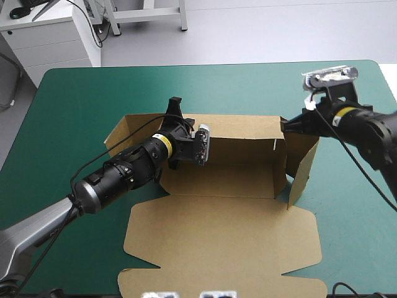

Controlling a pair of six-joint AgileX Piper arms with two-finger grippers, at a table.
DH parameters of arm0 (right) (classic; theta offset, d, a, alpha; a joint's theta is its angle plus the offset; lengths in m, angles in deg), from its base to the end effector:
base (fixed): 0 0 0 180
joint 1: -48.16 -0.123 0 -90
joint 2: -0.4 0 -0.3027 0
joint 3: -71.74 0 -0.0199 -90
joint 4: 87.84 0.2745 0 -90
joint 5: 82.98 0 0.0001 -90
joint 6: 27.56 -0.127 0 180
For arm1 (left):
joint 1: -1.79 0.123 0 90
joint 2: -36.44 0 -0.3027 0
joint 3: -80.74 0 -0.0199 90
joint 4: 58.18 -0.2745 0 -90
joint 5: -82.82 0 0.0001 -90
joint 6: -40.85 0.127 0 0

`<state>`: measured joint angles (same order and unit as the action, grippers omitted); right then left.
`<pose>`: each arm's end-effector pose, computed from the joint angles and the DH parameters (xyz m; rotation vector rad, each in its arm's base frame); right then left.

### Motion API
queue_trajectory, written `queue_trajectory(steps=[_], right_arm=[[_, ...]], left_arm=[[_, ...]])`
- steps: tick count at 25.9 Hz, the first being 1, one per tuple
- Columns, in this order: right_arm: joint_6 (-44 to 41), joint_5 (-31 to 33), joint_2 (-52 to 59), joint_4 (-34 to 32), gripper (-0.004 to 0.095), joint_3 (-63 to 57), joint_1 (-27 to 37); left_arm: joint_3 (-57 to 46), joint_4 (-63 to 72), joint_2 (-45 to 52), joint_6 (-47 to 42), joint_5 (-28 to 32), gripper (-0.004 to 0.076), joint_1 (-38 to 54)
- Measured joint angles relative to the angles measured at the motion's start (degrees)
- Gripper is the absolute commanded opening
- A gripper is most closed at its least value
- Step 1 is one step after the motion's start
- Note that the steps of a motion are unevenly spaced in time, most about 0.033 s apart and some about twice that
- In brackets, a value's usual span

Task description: Fold the box

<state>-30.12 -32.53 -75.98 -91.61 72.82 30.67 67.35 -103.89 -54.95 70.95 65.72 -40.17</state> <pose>0.2806 0.0817 0.4320 -0.3025 2.1743 0.1177 0.3068 -0.2398 0.3186 1.6911 1.2063 0.5685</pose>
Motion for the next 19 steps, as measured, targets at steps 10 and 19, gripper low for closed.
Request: queue_trajectory(steps=[10,19], right_arm=[[1.18,4.94,-20.56,6.23,-0.0019,13.54,5.16],[7.75,12.53,-23.28,15.08,-0.0019,13.54,11.21]], left_arm=[[0.06,-0.02,0.22,0.00,-2.55,-0.0008,-0.19],[0.06,-0.04,0.22,0.00,-2.85,-0.0008,-0.19]])
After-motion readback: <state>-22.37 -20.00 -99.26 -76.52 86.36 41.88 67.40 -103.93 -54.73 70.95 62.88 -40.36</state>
